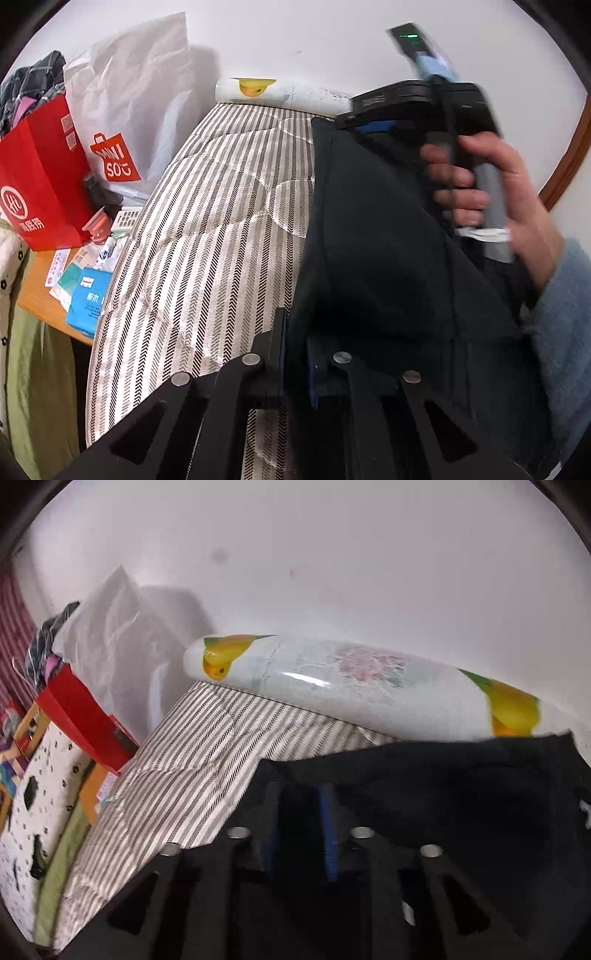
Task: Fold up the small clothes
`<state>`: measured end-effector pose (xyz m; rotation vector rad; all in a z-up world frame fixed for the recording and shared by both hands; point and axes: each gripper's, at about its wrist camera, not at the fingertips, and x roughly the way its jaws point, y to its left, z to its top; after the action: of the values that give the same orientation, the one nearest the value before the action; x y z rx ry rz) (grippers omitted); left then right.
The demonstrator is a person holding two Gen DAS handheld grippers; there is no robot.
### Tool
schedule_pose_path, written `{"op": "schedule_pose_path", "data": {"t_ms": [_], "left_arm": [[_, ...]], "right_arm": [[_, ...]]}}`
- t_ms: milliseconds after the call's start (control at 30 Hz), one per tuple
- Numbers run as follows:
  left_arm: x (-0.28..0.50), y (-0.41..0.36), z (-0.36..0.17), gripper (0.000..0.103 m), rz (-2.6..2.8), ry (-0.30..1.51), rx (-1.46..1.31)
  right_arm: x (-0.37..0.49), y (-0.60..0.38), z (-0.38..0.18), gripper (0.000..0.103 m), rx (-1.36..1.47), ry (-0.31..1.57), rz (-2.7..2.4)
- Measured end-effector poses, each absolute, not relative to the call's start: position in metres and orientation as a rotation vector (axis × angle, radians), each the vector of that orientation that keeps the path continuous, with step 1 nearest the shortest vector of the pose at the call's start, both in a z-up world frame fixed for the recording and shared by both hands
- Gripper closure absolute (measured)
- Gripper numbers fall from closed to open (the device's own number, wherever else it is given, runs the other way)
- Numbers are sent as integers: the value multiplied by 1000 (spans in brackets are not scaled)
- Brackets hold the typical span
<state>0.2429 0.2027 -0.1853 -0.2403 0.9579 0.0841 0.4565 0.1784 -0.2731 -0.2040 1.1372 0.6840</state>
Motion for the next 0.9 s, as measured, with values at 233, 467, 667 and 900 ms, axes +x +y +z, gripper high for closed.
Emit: {"op": "schedule_pose_path", "data": {"t_ms": [233,467,667,900], "left_arm": [[231,196,-176,61,102,971,-236],[196,175,-159,55,75,941,-224],[162,162,-153,53,64,934,-234],[134,163,-155,51,62,943,-273]], "right_arm": [[398,91,-216,55,-385,1032,542],[319,-37,-214,53,-545,1043,395],[287,-98,-207,52,-478,1059,278],[254,-132,-190,48,-447,1026,213]]}}
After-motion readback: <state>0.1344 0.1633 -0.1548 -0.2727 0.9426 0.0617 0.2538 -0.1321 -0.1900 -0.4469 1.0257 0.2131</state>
